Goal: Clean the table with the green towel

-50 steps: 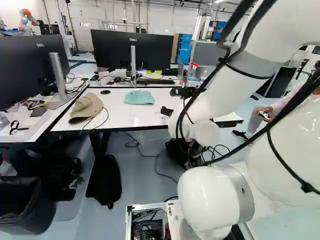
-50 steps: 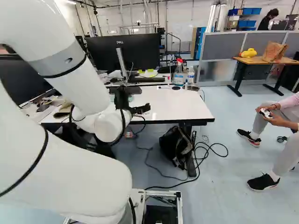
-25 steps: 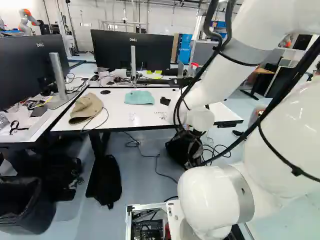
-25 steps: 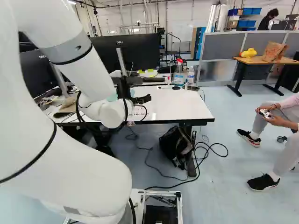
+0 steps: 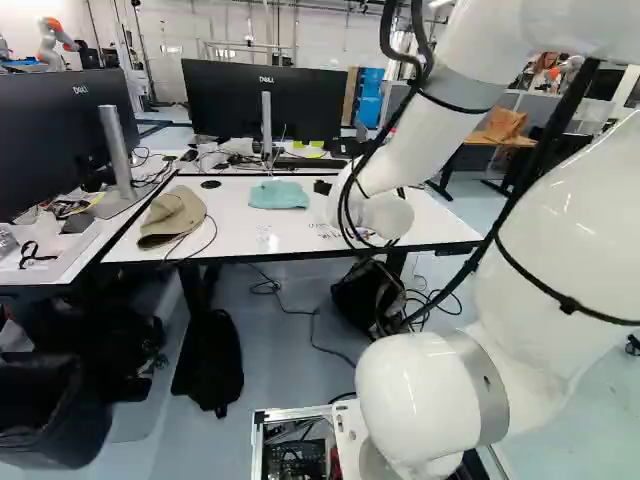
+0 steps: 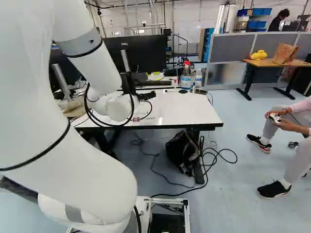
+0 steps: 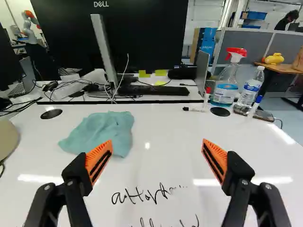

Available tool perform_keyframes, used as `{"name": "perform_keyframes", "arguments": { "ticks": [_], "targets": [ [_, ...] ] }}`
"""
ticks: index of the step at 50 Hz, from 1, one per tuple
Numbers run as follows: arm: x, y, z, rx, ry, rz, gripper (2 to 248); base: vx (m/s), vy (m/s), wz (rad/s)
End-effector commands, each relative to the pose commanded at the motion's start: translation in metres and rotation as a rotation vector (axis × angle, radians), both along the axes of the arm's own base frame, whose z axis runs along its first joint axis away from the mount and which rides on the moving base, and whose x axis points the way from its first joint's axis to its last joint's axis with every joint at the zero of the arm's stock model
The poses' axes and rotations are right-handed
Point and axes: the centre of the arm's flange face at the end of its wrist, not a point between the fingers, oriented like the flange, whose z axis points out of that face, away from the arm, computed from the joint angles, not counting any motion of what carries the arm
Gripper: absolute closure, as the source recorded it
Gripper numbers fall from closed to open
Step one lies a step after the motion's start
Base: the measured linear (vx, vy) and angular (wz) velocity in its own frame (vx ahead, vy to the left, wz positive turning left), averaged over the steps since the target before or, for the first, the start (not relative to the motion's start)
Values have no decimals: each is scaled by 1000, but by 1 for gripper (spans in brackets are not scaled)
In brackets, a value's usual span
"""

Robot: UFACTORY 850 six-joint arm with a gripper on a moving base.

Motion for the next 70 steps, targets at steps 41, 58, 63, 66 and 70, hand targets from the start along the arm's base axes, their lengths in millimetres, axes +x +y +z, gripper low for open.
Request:
{"name": "perform_keyframes", "arguments": {
  "ticks": [41,58,63,66,70],
  "targets": [
    [86,25,-1,0,-10,48,3,0,0,0],
    [121,36,-4,1,-13,65,3,0,0,0],
    [131,40,-5,0,-7,70,3,0,0,0],
    [137,42,-7,0,-1,73,3,0,0,0],
    [145,45,-8,0,8,78,3,0,0,0]
  ]
}}
